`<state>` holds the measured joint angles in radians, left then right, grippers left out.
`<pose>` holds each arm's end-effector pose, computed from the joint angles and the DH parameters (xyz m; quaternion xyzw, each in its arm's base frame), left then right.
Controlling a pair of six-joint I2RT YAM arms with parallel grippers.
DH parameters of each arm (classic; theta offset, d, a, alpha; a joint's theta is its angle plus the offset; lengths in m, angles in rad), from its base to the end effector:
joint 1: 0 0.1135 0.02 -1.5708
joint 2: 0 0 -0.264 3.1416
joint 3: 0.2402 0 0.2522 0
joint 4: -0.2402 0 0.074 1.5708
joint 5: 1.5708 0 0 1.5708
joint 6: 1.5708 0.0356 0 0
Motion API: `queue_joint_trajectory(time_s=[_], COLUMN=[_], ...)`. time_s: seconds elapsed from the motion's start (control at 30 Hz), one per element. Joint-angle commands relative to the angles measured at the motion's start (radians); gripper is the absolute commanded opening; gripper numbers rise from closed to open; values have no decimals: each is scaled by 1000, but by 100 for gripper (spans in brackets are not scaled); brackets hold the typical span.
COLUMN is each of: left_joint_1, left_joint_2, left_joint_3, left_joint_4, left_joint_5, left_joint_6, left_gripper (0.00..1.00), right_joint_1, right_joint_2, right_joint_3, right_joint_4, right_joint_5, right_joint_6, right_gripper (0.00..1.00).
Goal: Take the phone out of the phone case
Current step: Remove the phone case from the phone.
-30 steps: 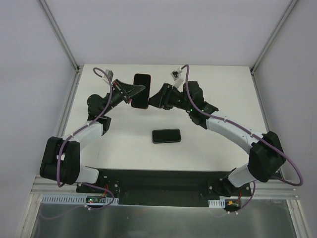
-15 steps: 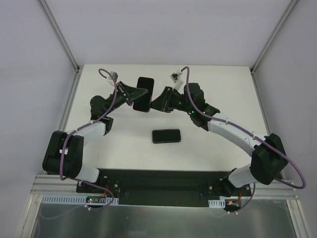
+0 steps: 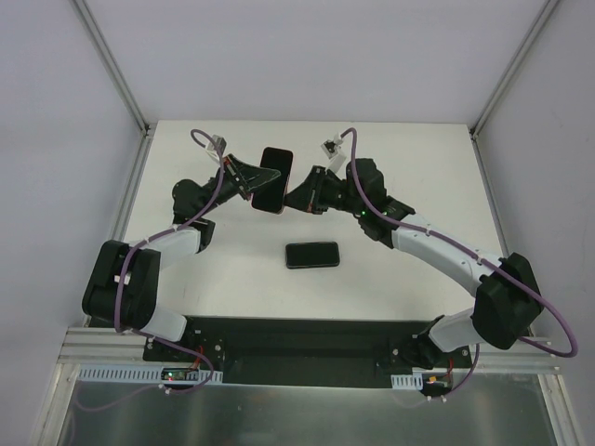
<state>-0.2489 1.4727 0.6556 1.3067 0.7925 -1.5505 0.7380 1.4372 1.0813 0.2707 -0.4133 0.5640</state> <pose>0.2776 -0.0967 0.2852 -0.0243 0.5782 -0.7430 0.3363 0.2431 0.2404 0.3370 -0.2009 0.7061 0.5214 0.4350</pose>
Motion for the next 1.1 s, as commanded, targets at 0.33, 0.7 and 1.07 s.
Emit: queue_joint_trajectory(time_s=[0.33,0.7,1.07], left_joint_1=[-127,-133,-133], left_joint_2=[46,35,18], left_joint_3=[12,4,58], left_joint_4=[-41,-95,-303], left_joint_5=[175,178,171], left_joint_6=[101,141,296], left_gripper=[0,0,40], right_joint_1=[47,47,46], right_joint_2=[-1,-35,-112], right_joint_3=[134,138,114], right_joint_4=[360,244,-114], right_joint_5=[-61,2,166], right_joint_6=[23,-10,-127], right_gripper=[28,1,1])
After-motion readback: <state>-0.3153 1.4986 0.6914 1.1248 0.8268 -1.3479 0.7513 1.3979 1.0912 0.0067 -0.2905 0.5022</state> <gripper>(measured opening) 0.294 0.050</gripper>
